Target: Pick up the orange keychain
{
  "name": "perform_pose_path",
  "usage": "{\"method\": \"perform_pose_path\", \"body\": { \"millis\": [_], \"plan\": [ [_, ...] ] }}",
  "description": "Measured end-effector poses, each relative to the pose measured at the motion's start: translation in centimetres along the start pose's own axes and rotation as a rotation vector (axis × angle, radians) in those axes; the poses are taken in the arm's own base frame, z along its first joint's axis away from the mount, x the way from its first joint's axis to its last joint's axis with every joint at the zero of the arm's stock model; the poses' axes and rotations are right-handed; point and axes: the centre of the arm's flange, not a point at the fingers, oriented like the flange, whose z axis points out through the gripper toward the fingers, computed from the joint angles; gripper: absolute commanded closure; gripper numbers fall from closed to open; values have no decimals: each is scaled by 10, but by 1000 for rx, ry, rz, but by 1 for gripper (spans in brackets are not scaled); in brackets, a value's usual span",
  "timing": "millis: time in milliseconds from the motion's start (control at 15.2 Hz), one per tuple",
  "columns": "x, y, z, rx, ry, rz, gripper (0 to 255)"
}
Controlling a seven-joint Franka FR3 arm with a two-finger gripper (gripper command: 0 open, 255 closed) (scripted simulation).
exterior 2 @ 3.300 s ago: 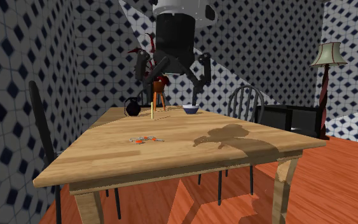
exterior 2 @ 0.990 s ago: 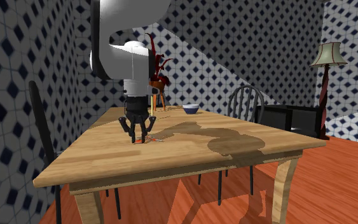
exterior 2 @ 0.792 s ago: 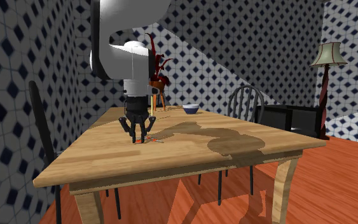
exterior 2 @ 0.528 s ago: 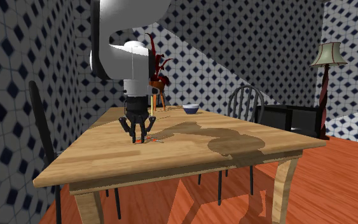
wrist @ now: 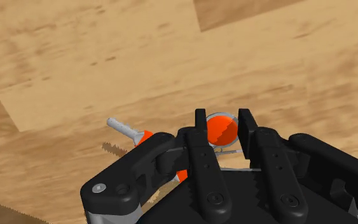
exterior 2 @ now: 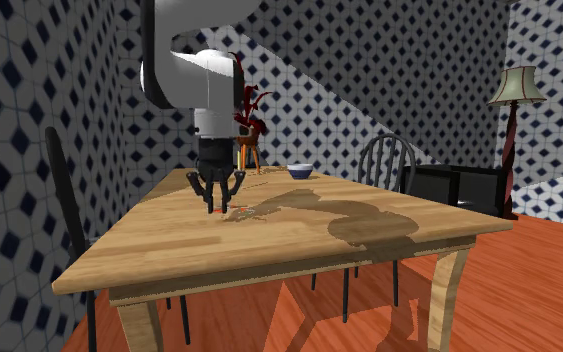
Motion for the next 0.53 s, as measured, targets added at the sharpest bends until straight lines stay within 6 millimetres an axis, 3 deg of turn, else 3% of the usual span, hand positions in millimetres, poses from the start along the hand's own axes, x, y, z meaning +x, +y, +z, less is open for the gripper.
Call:
{"method": "perform_pose_path", "body": {
  "millis": [528],
  "plan": [
    [0, -1, -40, 0, 0, 0, 255]
  ]
}}
